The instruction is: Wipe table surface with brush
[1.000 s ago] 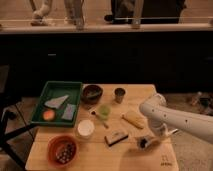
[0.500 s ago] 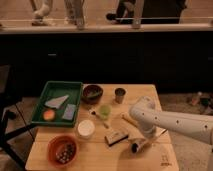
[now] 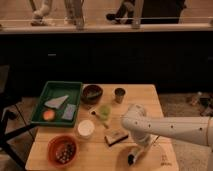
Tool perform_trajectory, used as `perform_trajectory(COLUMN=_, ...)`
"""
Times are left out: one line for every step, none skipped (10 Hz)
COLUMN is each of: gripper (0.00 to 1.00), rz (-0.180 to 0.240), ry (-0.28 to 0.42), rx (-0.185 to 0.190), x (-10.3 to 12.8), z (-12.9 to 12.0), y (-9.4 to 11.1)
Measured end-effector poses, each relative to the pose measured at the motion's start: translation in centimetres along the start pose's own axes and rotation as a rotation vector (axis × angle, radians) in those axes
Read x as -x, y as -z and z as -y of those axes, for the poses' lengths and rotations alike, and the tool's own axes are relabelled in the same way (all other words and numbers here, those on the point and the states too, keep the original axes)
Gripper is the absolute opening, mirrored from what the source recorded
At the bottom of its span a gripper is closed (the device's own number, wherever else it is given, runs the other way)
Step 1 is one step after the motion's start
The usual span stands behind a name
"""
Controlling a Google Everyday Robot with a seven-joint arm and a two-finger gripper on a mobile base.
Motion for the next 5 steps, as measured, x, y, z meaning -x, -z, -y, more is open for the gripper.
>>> perform_trajectory(gripper=0.01, rz=-0.001, ry=-0.002, rx=0.018, x=-0.2, z=-0.5, y=-0.4)
perform_trajectory(gripper=0.01, rz=0.0, ry=-0.009, rx=0.027, x=-0.6, z=-1.0, y=-0.8)
perform_trajectory(gripper=0.01, rz=0.001, ry=-0.028, rx=0.036, x=-1.5, z=-1.8, y=-1.1)
perform_trajectory(gripper=0.01, rz=0.004, ry=-0.048, rx=0.042, x=-2.2, z=-2.4, y=-1.4)
perform_trajectory(gripper=0.01, rz=0.008, ry=-0.081, rx=0.051, x=-3.3, z=-3.0, y=-1.6)
